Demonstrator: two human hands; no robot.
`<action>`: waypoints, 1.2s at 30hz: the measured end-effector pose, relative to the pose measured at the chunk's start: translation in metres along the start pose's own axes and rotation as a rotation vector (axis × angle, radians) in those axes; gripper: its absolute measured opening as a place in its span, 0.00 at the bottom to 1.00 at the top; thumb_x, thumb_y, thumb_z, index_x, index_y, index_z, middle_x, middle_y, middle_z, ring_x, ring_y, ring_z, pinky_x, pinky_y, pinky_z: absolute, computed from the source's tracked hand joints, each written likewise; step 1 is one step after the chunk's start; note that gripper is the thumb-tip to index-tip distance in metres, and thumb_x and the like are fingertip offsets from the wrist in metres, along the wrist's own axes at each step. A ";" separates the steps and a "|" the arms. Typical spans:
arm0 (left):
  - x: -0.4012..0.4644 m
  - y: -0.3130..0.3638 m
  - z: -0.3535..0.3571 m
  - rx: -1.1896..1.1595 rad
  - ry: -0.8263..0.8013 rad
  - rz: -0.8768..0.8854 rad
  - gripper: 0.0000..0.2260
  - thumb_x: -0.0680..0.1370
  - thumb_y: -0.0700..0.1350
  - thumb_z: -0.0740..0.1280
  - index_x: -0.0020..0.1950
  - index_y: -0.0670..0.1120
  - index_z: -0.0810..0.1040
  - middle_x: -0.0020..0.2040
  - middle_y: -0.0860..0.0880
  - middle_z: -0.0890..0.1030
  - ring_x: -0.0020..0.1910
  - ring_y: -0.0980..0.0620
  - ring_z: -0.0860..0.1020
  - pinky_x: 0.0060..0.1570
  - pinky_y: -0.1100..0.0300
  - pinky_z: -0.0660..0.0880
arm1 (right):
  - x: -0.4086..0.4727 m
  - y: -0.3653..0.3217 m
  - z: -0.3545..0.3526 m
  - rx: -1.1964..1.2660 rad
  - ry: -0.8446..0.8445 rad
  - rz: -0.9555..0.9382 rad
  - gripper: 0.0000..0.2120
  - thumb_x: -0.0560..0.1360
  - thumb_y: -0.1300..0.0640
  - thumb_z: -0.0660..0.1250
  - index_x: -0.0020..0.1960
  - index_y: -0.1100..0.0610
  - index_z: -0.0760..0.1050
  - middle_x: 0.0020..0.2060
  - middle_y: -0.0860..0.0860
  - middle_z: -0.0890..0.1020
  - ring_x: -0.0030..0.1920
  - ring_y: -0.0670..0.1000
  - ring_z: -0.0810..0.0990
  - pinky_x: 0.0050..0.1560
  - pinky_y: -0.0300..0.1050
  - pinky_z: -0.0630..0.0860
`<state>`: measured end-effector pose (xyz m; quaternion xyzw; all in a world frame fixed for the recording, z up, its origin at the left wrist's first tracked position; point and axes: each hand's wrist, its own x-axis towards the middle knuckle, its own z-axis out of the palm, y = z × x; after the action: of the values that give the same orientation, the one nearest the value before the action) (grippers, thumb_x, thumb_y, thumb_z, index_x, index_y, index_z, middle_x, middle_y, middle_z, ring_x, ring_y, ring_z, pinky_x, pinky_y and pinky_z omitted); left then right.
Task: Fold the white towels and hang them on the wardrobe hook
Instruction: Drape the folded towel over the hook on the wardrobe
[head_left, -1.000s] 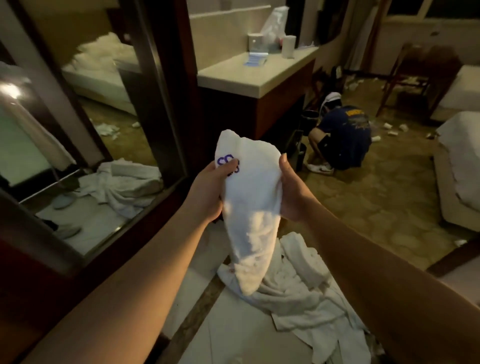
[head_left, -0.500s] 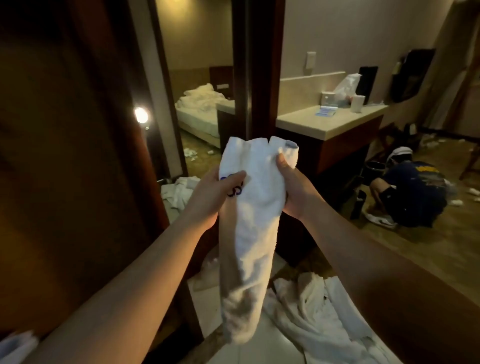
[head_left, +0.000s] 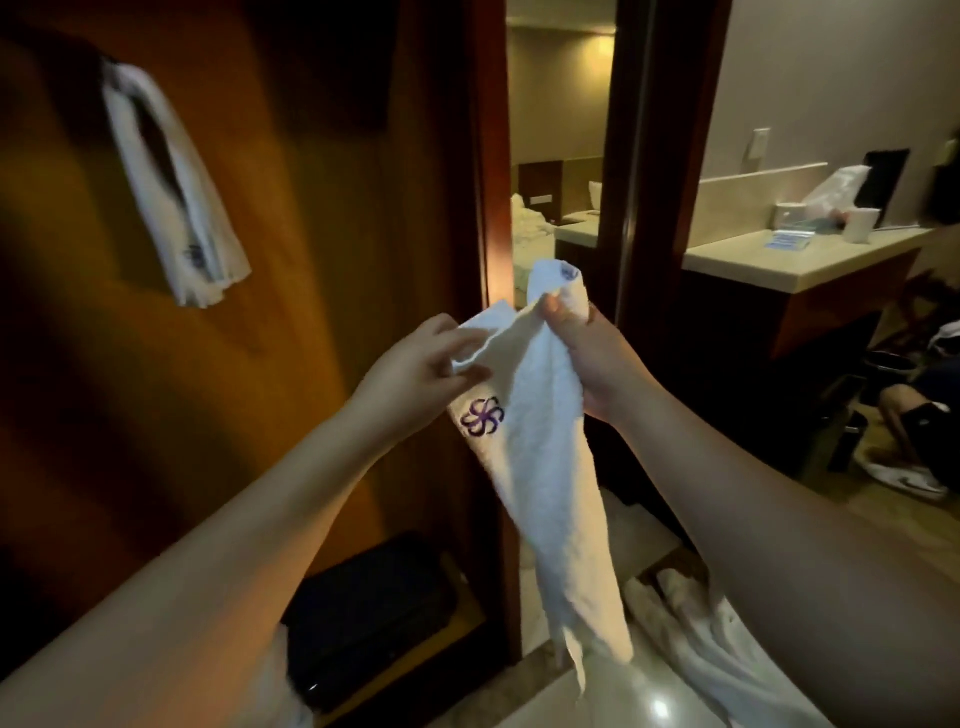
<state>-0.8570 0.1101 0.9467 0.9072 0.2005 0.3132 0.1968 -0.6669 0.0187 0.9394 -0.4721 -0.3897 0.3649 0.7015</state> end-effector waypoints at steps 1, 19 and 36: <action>-0.012 -0.008 -0.016 0.075 -0.033 0.027 0.06 0.77 0.47 0.72 0.53 0.52 0.80 0.45 0.58 0.71 0.39 0.58 0.72 0.39 0.55 0.69 | -0.006 0.002 0.017 -0.042 0.022 -0.028 0.25 0.68 0.40 0.76 0.60 0.50 0.77 0.55 0.54 0.86 0.55 0.57 0.85 0.62 0.62 0.78; -0.149 -0.047 -0.206 0.279 -0.004 -0.234 0.18 0.73 0.58 0.73 0.35 0.49 0.69 0.40 0.50 0.73 0.42 0.51 0.71 0.41 0.56 0.66 | -0.061 -0.017 0.176 -1.271 -0.303 -0.264 0.05 0.77 0.46 0.70 0.45 0.46 0.76 0.47 0.47 0.77 0.49 0.50 0.75 0.42 0.41 0.68; -0.223 -0.103 -0.260 0.666 -0.229 -0.645 0.23 0.77 0.58 0.70 0.59 0.40 0.77 0.58 0.42 0.79 0.51 0.44 0.75 0.44 0.56 0.68 | -0.061 -0.006 0.209 -1.255 -0.260 -0.400 0.10 0.79 0.47 0.67 0.56 0.51 0.80 0.46 0.45 0.79 0.49 0.49 0.76 0.44 0.45 0.68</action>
<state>-1.2108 0.1485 0.9768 0.8411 0.5383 0.0529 0.0031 -0.8791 0.0420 0.9850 -0.6615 -0.6892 -0.0141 0.2954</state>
